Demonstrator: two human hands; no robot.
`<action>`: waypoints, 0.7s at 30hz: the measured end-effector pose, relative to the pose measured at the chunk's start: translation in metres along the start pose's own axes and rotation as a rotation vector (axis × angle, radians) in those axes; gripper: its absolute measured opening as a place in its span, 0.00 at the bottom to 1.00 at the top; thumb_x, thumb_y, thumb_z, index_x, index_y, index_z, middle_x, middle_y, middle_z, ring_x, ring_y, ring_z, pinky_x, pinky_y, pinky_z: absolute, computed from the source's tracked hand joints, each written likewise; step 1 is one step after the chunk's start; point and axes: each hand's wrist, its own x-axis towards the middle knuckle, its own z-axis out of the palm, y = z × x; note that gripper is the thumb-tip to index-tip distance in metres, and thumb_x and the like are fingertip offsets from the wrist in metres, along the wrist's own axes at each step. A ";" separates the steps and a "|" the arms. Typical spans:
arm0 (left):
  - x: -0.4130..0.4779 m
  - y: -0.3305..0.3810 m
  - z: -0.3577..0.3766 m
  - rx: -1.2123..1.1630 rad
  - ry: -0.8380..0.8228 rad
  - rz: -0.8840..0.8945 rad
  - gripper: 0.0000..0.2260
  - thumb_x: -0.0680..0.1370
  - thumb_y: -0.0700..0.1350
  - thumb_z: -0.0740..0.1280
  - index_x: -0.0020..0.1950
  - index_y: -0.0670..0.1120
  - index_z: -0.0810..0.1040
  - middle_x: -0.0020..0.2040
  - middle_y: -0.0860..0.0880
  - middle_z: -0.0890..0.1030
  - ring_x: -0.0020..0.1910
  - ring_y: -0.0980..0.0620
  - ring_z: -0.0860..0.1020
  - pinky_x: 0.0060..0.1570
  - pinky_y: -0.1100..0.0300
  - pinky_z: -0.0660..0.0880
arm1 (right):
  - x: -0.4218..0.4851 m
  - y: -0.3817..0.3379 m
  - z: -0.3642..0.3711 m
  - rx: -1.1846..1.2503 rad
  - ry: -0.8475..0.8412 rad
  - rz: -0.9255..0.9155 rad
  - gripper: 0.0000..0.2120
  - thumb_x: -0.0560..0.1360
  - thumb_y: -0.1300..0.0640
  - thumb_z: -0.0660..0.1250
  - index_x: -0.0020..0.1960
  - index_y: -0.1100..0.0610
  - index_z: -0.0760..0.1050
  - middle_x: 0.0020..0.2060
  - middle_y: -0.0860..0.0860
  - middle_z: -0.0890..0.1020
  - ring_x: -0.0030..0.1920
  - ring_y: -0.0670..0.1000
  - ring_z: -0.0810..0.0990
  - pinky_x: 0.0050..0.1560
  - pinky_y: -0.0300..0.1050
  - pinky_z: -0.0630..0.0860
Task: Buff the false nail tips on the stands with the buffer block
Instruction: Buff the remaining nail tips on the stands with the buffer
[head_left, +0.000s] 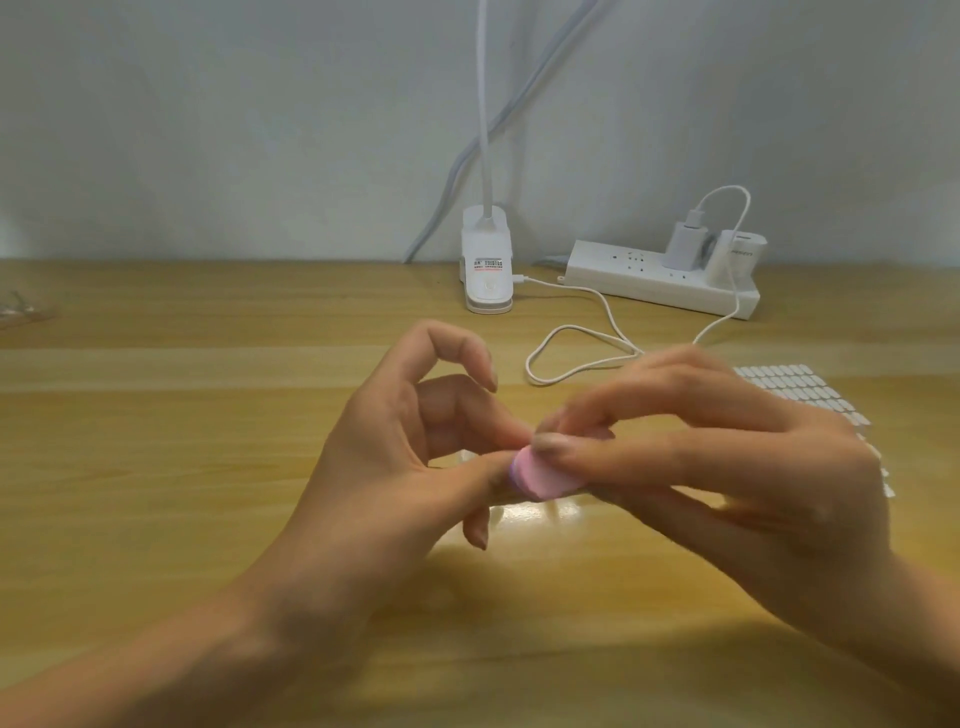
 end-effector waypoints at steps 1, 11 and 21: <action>0.000 0.000 -0.001 0.006 0.012 -0.003 0.21 0.62 0.40 0.82 0.44 0.53 0.74 0.33 0.49 0.82 0.34 0.45 0.82 0.23 0.65 0.71 | 0.001 0.004 -0.002 0.008 0.010 0.016 0.10 0.77 0.63 0.70 0.58 0.57 0.80 0.52 0.51 0.84 0.52 0.54 0.83 0.52 0.48 0.77; 0.016 0.005 -0.002 0.355 -0.020 0.190 0.21 0.74 0.37 0.75 0.63 0.50 0.72 0.42 0.50 0.85 0.50 0.54 0.85 0.55 0.62 0.78 | -0.004 0.039 -0.014 0.428 0.311 0.582 0.14 0.71 0.45 0.76 0.54 0.47 0.86 0.53 0.49 0.87 0.58 0.50 0.84 0.56 0.38 0.79; 0.019 -0.017 0.008 0.852 -0.122 0.125 0.30 0.72 0.46 0.74 0.66 0.67 0.63 0.43 0.65 0.82 0.49 0.64 0.79 0.61 0.50 0.70 | -0.012 0.041 -0.007 0.557 0.255 0.739 0.13 0.69 0.48 0.74 0.53 0.47 0.86 0.55 0.50 0.86 0.58 0.49 0.84 0.56 0.40 0.79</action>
